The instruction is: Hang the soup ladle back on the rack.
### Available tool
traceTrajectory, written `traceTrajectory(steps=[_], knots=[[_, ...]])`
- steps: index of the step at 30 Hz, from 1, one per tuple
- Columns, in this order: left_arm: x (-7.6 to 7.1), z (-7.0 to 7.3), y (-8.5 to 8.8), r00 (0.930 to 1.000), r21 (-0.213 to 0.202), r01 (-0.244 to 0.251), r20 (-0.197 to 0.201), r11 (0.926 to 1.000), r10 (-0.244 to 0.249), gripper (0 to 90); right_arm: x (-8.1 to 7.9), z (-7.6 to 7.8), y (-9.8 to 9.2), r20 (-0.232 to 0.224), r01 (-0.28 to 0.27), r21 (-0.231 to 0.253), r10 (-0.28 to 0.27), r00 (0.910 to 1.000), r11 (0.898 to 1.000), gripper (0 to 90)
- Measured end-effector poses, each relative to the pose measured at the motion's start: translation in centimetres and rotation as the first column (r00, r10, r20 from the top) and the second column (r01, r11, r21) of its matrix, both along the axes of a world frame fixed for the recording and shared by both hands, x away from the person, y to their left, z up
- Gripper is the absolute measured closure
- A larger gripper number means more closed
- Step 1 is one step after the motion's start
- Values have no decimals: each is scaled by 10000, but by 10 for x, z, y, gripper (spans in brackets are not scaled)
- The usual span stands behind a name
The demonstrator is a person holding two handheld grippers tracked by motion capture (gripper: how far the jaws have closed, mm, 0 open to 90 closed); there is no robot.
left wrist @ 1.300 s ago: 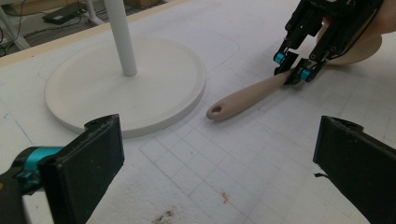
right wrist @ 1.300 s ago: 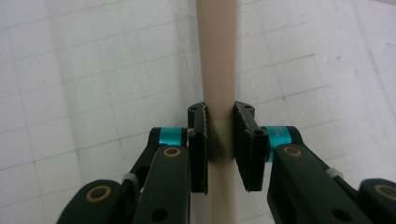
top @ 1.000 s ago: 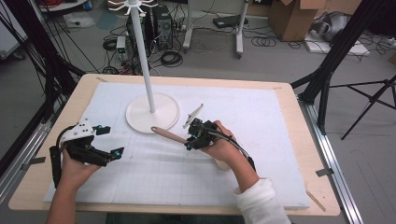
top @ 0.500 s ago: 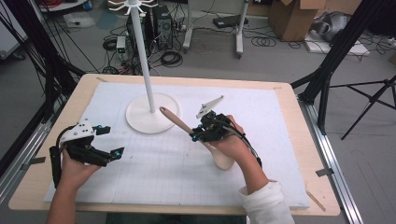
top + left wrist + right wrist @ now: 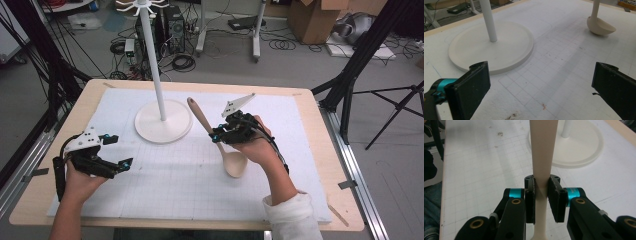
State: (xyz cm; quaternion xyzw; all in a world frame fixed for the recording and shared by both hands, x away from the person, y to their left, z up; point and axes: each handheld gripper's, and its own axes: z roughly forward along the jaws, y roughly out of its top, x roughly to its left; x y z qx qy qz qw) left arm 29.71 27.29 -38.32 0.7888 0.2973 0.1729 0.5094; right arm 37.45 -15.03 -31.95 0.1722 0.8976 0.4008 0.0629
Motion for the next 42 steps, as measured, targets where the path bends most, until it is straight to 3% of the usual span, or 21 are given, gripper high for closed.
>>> traceTrajectory(steps=[15,20,42], knots=[[0,0,0,10000,13,71,8,10000,-71,22,1,30,-2,421,-167,-32,169,9990,9999,773],[0,1,0,9999,-9,100,12,10000,-100,22,4,48,-1,621,-325,-112,331,9975,9994,773],[0,0,-1,9999,3,156,-12,9999,-156,22,26,93,4,637,-644,-245,659,9958,9976,773]])
